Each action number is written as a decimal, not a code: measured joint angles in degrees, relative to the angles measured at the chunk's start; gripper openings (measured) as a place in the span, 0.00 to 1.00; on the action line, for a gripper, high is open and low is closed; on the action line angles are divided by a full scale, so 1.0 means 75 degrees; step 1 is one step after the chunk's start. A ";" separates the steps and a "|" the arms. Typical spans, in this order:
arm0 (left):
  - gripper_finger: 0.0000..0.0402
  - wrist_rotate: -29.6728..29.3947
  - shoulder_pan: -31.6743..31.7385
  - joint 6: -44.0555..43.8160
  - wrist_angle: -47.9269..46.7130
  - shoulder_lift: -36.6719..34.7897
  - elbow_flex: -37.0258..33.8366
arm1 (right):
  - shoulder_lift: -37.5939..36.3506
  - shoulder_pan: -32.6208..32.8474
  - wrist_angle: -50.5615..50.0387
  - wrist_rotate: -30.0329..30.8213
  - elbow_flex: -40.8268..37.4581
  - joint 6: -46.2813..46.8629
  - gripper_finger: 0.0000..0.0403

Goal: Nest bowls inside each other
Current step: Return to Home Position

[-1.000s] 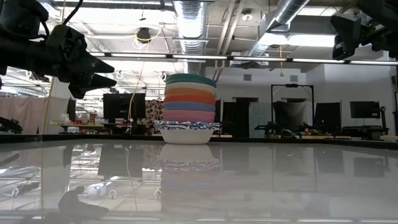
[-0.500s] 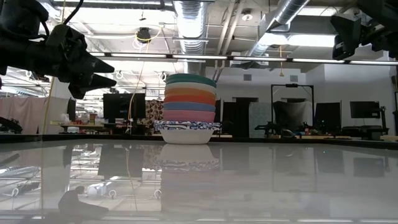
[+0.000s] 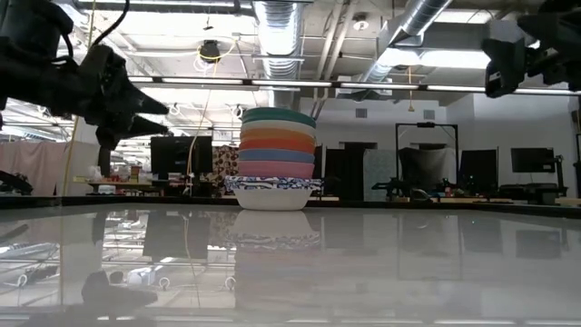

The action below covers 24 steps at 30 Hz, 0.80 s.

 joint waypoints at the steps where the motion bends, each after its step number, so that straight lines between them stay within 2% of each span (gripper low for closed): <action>1: 0.58 0.0015 0.0000 0.0000 -0.0128 0.0000 0.0000 | 0.0000 -0.0001 -0.0084 0.0000 0.0000 0.0000 0.57; 7: 0.58 0.0084 0.0000 0.0075 -0.1048 0.0000 0.0000 | 0.0000 0.0001 -0.0653 -0.0001 0.0000 0.0001 0.57; 24: 0.58 0.0145 0.0000 0.0336 -0.1089 0.0041 0.0000 | 0.0029 0.0000 -0.0966 0.0003 0.0003 0.0003 0.57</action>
